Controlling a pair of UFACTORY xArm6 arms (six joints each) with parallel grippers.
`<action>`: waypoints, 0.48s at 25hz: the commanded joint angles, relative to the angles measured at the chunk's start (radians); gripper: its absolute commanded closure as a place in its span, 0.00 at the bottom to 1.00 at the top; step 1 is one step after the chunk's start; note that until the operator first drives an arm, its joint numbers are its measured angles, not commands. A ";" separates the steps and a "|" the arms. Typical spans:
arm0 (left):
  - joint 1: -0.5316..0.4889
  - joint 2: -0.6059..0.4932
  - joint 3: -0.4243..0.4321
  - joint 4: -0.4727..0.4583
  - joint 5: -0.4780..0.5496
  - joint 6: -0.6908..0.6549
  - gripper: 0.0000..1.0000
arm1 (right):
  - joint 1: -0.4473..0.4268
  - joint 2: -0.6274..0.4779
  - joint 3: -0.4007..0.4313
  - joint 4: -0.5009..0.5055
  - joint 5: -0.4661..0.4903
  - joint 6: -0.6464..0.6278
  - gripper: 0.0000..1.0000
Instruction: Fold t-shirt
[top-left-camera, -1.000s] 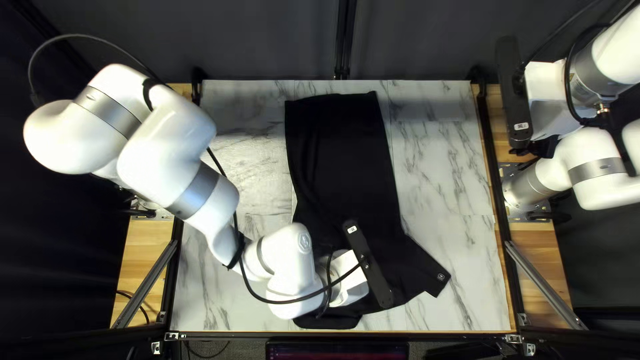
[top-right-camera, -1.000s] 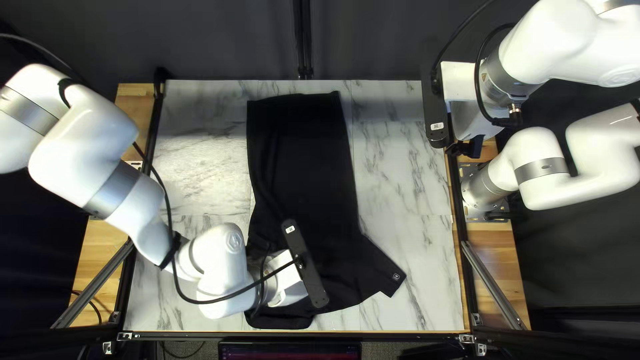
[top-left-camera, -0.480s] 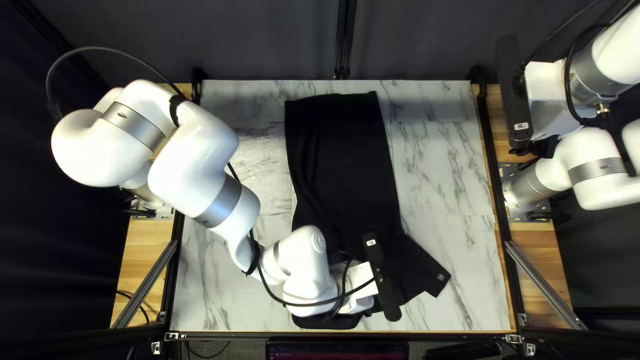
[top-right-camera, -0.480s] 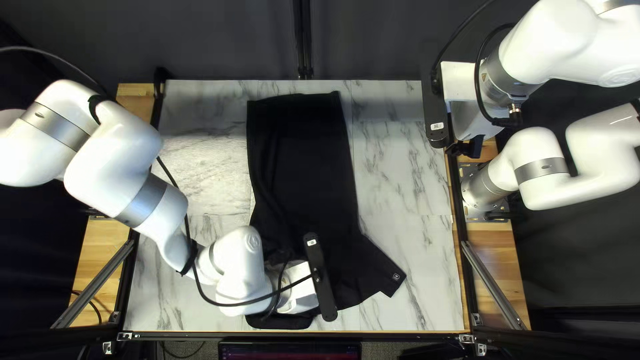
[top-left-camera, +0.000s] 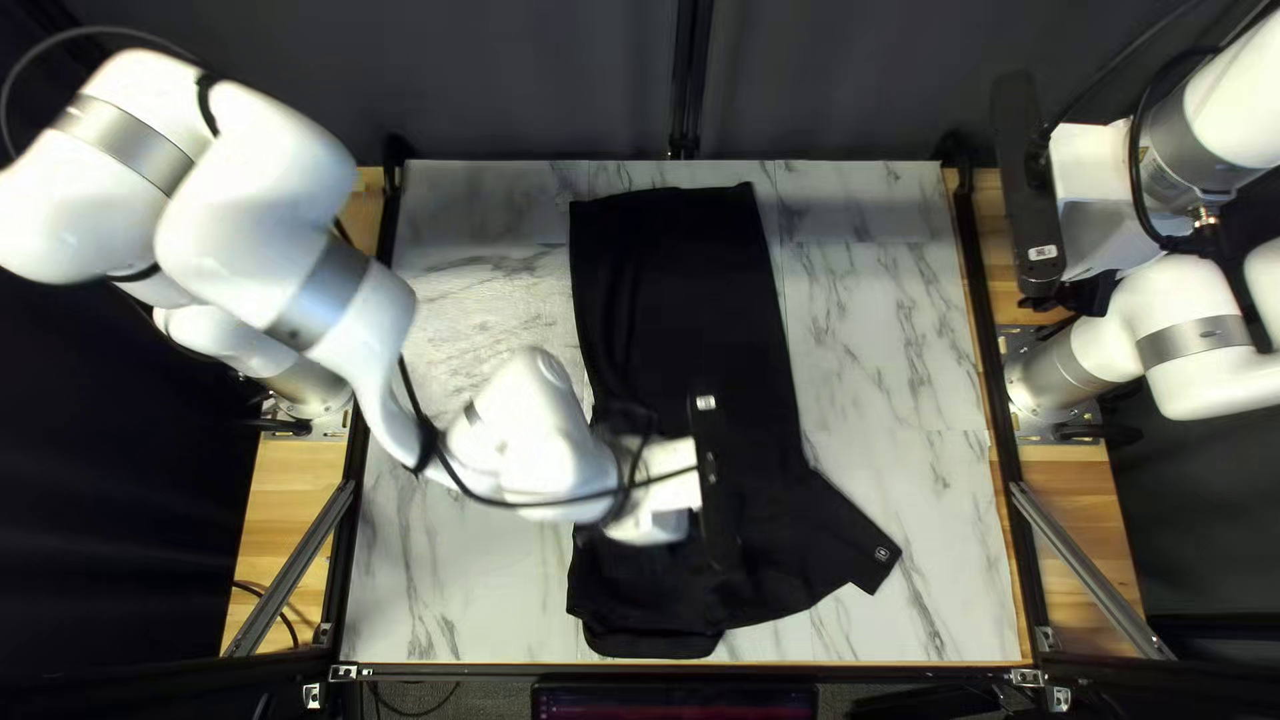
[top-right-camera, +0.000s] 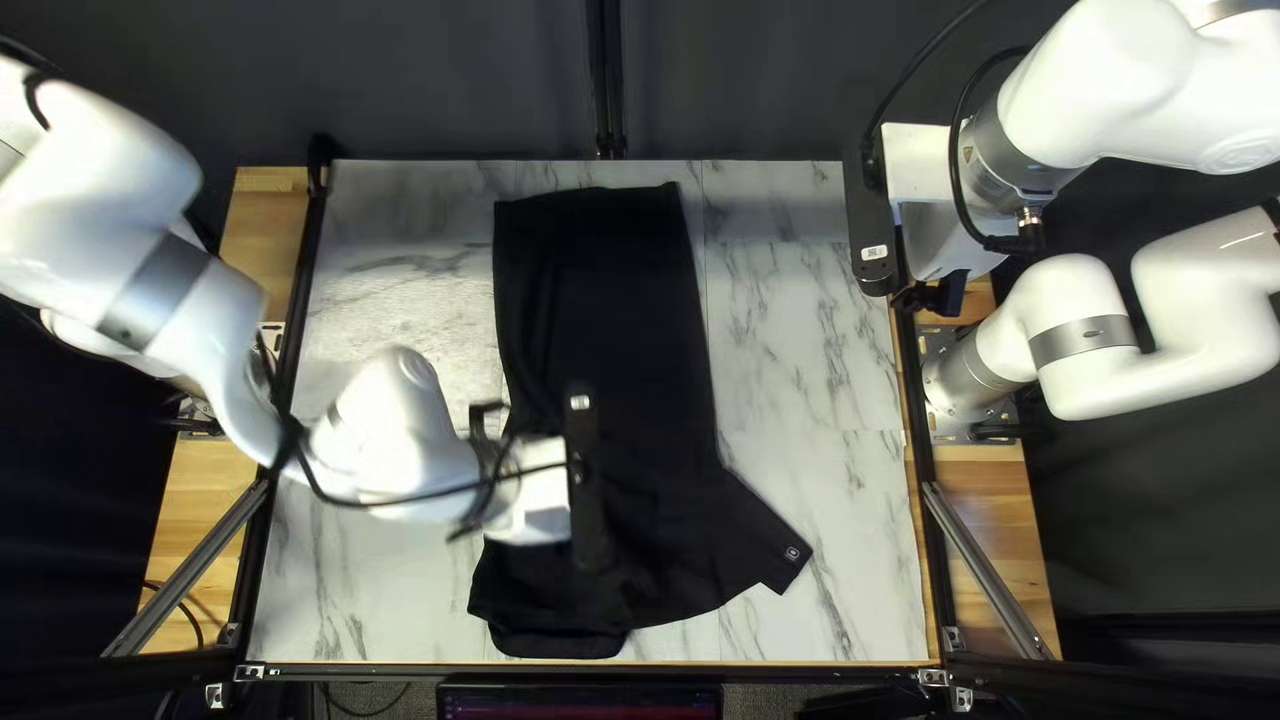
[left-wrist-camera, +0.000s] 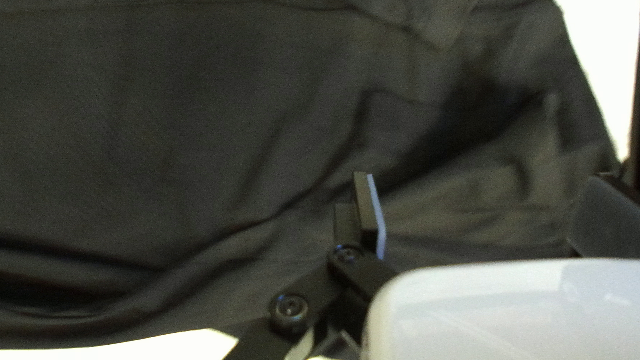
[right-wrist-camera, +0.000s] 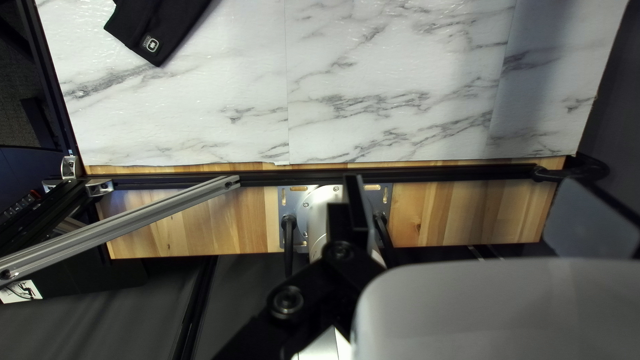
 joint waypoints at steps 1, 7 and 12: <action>0.060 -0.040 0.035 -0.061 0.052 0.163 0.00 | 0.000 0.000 0.000 0.000 0.000 0.000 0.00; 0.060 -0.040 0.035 -0.061 0.052 0.163 0.00 | 0.000 0.000 0.000 0.000 0.000 0.000 0.00; 0.083 -0.064 0.073 -0.118 0.024 0.262 0.00 | 0.000 0.000 0.000 0.000 0.000 0.000 0.00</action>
